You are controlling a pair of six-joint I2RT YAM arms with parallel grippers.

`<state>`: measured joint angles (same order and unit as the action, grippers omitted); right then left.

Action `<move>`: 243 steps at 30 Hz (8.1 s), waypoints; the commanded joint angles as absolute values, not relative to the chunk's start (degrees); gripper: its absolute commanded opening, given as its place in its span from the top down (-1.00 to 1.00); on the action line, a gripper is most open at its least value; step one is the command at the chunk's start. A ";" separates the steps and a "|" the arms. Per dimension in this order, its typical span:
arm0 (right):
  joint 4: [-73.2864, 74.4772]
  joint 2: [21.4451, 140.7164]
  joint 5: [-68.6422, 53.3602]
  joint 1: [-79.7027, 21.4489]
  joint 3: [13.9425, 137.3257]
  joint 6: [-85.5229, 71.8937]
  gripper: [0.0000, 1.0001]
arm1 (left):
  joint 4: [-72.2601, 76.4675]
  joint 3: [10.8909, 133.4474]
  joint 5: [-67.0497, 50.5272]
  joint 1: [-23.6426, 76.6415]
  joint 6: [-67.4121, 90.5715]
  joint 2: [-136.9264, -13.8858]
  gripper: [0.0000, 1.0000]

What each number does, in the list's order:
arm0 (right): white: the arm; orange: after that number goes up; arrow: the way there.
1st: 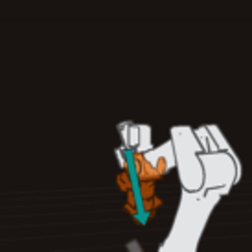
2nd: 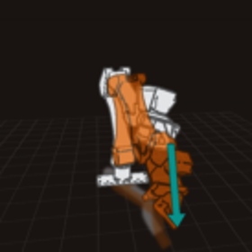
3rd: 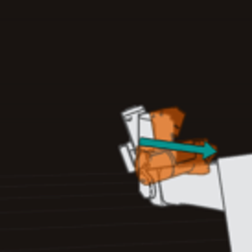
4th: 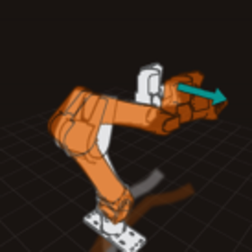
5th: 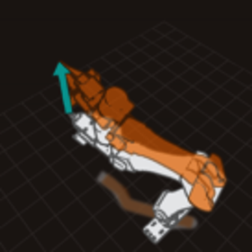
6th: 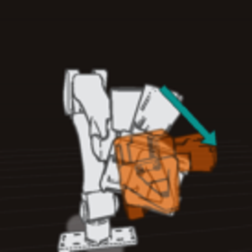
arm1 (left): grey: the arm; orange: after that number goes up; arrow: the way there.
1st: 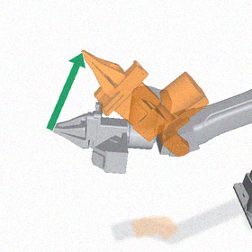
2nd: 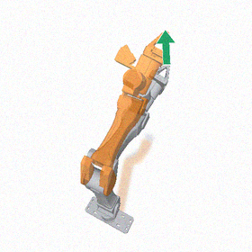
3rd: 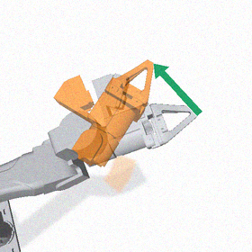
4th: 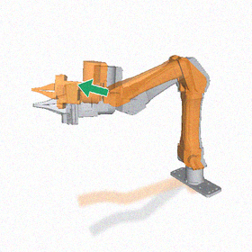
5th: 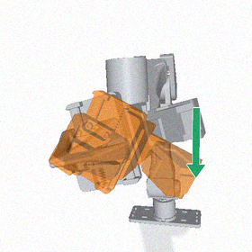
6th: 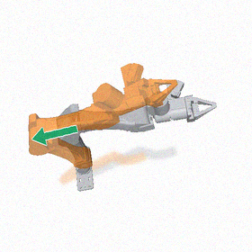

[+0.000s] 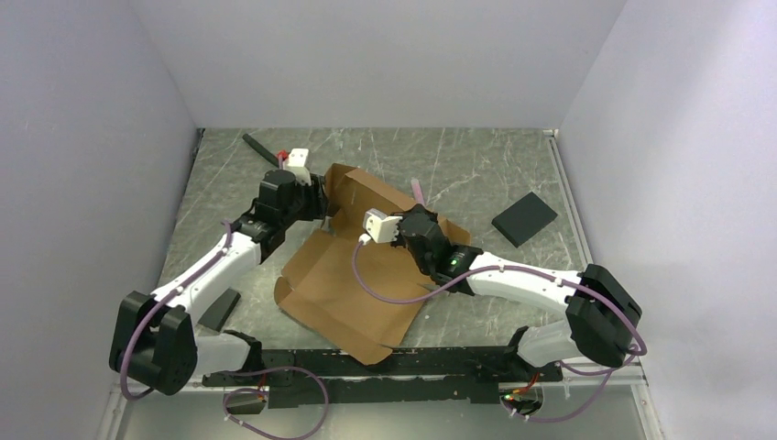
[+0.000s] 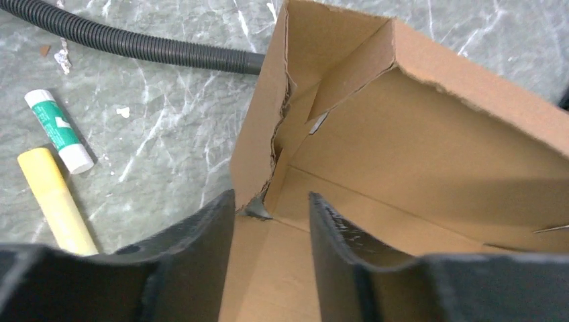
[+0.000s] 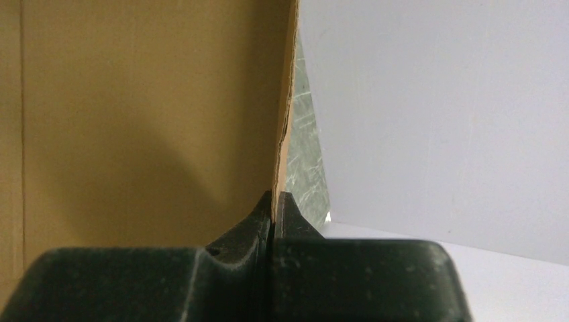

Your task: Fold the paper box

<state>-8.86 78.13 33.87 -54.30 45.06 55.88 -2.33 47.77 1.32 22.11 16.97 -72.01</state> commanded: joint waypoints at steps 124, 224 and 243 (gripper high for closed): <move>-22.75 80.79 43.32 -67.25 34.54 70.44 0.99 | -7.83 31.10 1.35 31.02 29.69 -47.29 -0.30; -17.57 80.99 40.30 -67.27 37.20 66.49 1.00 | 43.43 30.53 -30.76 13.01 1.63 -86.93 -0.36; -15.49 81.52 39.27 -67.31 38.11 64.62 1.00 | 48.33 28.62 -24.99 16.58 5.01 -86.26 0.04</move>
